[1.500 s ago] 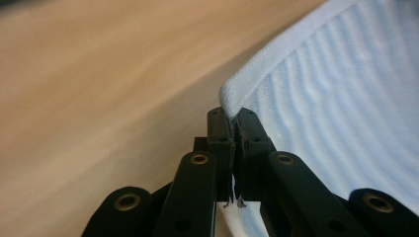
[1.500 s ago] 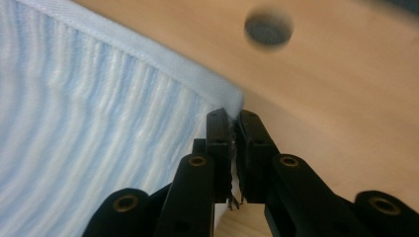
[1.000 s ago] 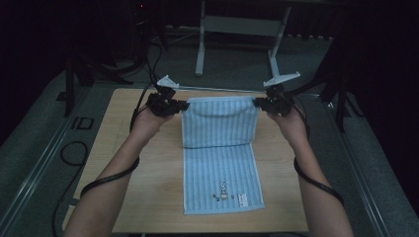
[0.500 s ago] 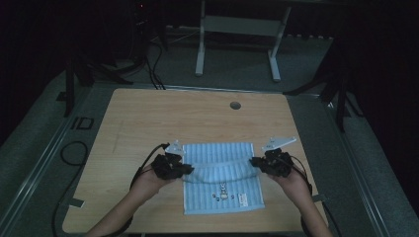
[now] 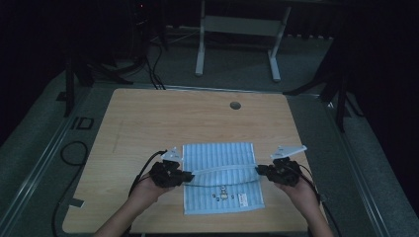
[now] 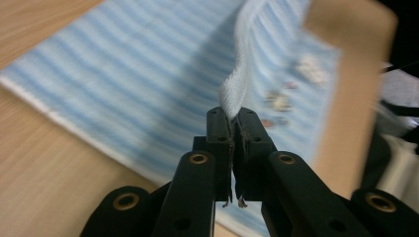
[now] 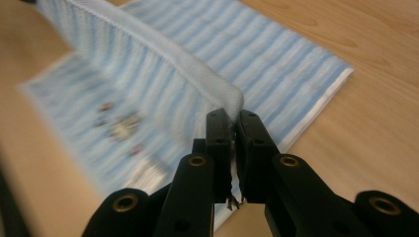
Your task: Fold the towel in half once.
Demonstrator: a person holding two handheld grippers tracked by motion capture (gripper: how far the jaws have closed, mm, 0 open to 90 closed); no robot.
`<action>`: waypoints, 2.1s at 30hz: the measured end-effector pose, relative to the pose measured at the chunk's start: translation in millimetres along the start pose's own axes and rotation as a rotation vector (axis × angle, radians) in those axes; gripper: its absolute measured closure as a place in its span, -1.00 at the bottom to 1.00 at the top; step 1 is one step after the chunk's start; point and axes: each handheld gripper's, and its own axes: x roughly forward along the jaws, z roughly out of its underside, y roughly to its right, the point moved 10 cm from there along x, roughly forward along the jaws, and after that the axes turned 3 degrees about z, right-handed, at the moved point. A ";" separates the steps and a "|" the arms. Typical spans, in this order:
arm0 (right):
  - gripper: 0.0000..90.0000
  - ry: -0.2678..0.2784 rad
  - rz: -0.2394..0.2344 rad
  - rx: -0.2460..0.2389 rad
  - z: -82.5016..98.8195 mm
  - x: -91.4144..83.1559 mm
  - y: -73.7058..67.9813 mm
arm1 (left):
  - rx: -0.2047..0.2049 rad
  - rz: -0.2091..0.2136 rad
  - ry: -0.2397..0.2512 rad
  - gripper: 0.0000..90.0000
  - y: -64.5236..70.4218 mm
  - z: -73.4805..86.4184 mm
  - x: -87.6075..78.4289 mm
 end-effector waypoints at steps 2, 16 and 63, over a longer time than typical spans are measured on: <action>0.83 0.031 -0.018 0.001 10.9 -19.2 -16.4 | 0.036 0.061 -0.037 0.74 23.0 13.3 -1.7; 0.38 -0.039 -0.011 0.069 59.6 -23.2 -20.9 | 0.000 -0.042 -0.136 0.23 1.0 48.9 -0.2; 0.18 -0.162 0.067 0.139 -28.3 104.2 104.1 | -0.158 -0.209 -0.110 0.00 -153.1 -20.9 40.2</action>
